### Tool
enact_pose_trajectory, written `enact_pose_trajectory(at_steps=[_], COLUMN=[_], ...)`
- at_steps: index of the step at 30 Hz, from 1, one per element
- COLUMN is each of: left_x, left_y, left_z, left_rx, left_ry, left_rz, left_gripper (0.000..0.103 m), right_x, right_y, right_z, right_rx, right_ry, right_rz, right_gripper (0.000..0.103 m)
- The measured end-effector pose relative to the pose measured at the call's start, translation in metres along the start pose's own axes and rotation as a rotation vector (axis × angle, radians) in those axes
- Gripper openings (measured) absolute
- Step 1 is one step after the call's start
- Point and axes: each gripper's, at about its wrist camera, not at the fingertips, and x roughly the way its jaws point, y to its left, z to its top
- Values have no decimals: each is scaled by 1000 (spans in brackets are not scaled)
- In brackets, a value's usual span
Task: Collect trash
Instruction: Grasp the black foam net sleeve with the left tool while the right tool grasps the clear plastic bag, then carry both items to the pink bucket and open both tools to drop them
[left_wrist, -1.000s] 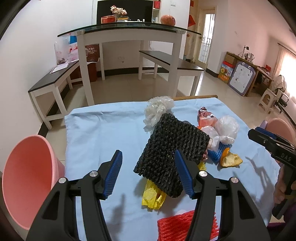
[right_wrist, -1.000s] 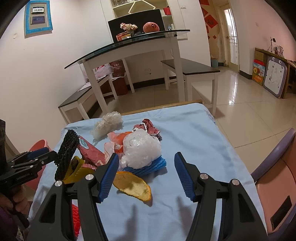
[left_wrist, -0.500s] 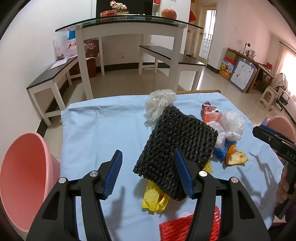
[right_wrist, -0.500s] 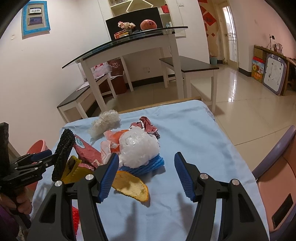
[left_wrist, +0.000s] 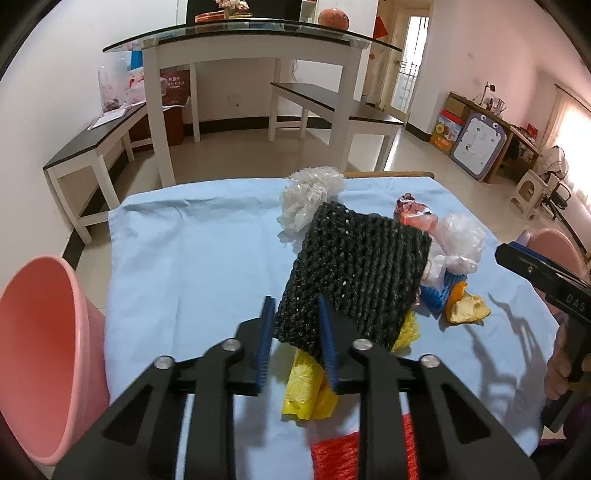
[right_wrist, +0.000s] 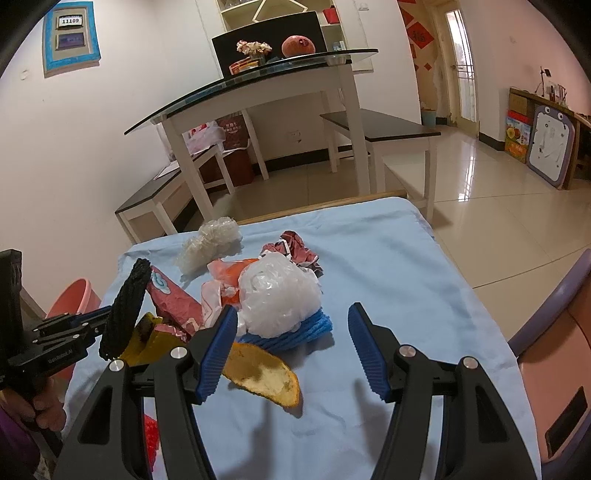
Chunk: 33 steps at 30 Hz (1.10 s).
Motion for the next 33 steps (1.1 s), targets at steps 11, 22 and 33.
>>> enact_pose_trajectory(at_steps=[11,22,33], left_x=[-9,-35,-56], left_y=[-3,-2,-1], left_z=[-2,2,1], left_rx=[0,-22,-36], left_ry=[-36,-97,-145], left_rz=[-7,1,9], left_gripper=[8,8,8], right_x=[14,36,32], right_y=[8,15,13], right_z=[9,18,18], right_rx=[-18,-28,-14], right_ry=[10,43,49], right_rz=[31,39,31], right_gripper=[62,41,11])
